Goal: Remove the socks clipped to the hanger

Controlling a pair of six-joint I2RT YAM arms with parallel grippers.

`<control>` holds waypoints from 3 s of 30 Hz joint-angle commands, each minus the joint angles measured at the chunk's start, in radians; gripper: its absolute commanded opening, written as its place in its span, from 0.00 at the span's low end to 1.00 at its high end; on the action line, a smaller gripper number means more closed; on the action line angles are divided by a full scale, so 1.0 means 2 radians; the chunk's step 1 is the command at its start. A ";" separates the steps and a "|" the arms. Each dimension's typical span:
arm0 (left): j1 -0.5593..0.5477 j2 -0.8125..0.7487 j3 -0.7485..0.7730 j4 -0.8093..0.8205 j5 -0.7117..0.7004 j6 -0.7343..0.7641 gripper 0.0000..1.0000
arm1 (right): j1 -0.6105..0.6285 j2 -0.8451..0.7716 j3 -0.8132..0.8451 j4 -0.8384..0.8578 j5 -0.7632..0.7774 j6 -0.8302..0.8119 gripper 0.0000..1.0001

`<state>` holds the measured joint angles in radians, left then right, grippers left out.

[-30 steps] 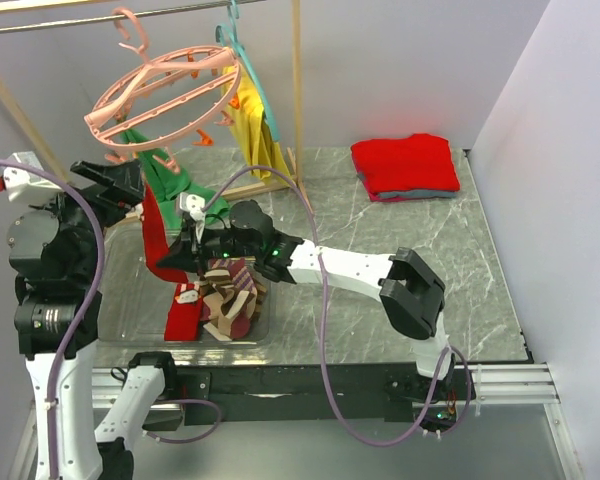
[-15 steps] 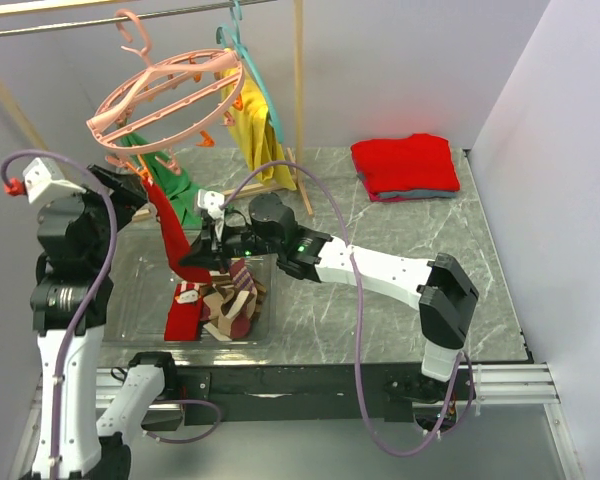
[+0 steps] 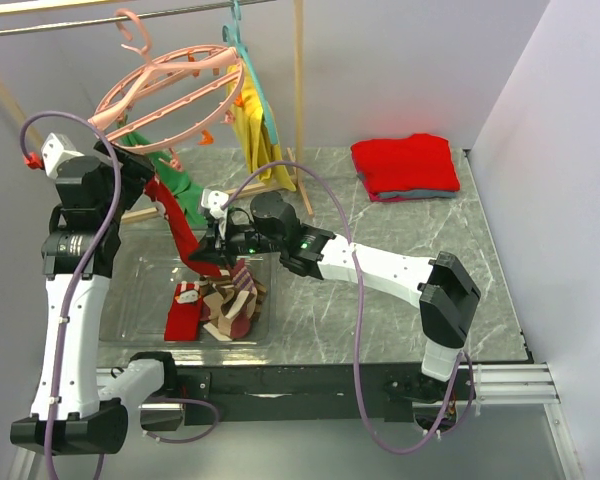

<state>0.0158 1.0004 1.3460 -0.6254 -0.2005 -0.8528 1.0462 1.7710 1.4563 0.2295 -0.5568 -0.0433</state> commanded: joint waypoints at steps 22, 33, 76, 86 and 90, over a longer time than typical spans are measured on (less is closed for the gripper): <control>0.000 0.011 -0.017 0.100 -0.003 -0.009 0.58 | 0.002 -0.004 0.007 0.008 -0.006 0.021 0.00; -0.001 -0.003 -0.040 0.123 -0.006 -0.004 0.22 | 0.002 -0.018 -0.006 0.007 -0.002 0.021 0.00; 0.000 -0.071 0.034 0.044 -0.103 0.069 0.96 | 0.081 0.193 0.204 -0.168 0.062 0.087 0.38; -0.003 -0.048 0.021 0.109 0.086 0.100 0.97 | 0.081 0.162 0.179 -0.176 0.126 0.078 1.00; -0.003 -0.032 0.029 0.124 0.149 0.088 0.97 | 0.078 0.127 0.149 -0.179 0.159 0.075 1.00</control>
<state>0.0116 0.9043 1.3914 -0.4458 -0.0887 -0.6739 1.2053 2.1548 1.7988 -0.1204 -0.3298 0.1257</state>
